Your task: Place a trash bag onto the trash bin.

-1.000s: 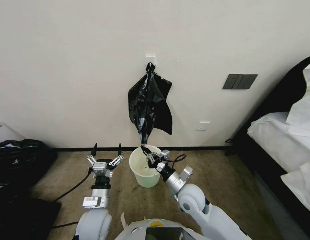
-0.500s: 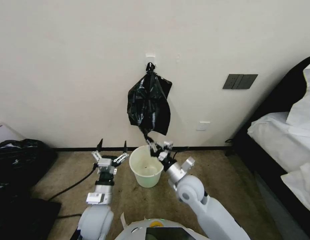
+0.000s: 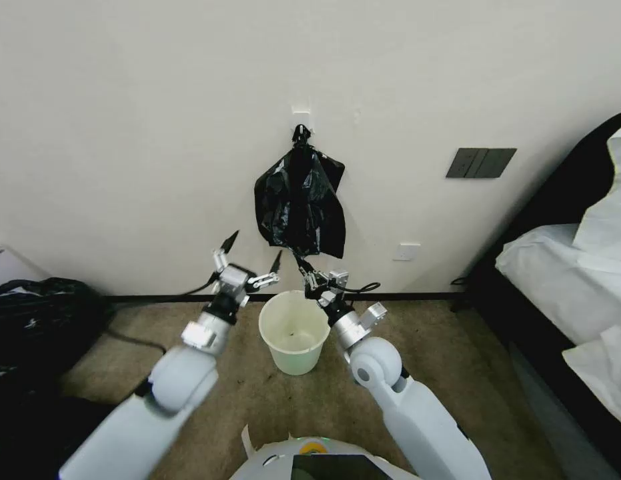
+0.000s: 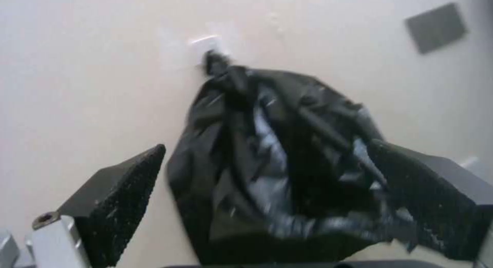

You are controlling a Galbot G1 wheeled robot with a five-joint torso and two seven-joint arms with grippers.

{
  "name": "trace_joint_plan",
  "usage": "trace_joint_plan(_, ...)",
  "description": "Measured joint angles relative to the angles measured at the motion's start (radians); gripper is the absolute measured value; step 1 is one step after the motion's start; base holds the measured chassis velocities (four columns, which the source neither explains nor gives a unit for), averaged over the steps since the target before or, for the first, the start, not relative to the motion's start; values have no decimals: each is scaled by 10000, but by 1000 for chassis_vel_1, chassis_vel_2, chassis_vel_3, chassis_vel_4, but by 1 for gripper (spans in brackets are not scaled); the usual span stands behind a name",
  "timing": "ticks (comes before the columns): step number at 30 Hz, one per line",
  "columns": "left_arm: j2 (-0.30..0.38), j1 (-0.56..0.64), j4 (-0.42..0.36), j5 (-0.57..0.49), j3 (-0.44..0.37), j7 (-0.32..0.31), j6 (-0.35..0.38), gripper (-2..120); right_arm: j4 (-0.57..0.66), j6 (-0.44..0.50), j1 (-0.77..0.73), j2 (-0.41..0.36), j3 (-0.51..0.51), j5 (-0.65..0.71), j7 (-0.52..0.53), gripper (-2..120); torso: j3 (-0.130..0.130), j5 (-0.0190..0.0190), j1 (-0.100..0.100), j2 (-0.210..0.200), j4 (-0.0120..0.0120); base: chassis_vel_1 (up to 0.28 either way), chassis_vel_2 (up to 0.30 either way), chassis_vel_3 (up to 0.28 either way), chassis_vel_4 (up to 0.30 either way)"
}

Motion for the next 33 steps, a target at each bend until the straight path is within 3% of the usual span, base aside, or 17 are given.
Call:
trace_joint_plan(3,700,-1168,237,-454,832,-68,221,100,-103,24,2,73,-10,-125,-12,0,0,-3,0,-1,0,0,0,0,0)
trace_joint_plan(5,808,-1414,280,-536,999,-84,262,100,-122,31,2,83,-10,-145,-14,0,0,-3,0,-1,2,0,0,0,0)
trace_joint_plan(11,1541,-4026,813,-1136,2631,-294,930,100,-190,47,1,204,12,-259,-27,0,0,1,0,-1,-2,0,0,0,0)
trace_joint_plan(12,1541,-4026,813,-1136,2631,-294,930,100,-190,47,1,204,12,-259,-27,0,0,1,0,-1,-2,0,0,0,0)
trace_joint_plan(14,1628,-4552,967,-1254,3027,-396,1285,100,-188,49,-16,223,50,-262,-28,0,0,0,0,-1,2,0,0,0,0)
trace_joint_plan(16,1737,-5297,1072,-1358,3678,-642,2206,100,-129,49,-45,189,106,-255,-29,0,0,-1,0,0,2,0,0,0,0)
trace_joint_plan(25,1696,-6062,1270,-1360,4470,-843,3101,100,-5,39,-37,125,130,-189,-28,0,0,1,-1,0,2,0,0,0,0)
trace_joint_plan(33,1322,-6514,1609,-1332,4896,-1054,3328,74,55,27,-70,4,159,-105,-28,0,-1,1,-1,0,-1,0,0,0,0)
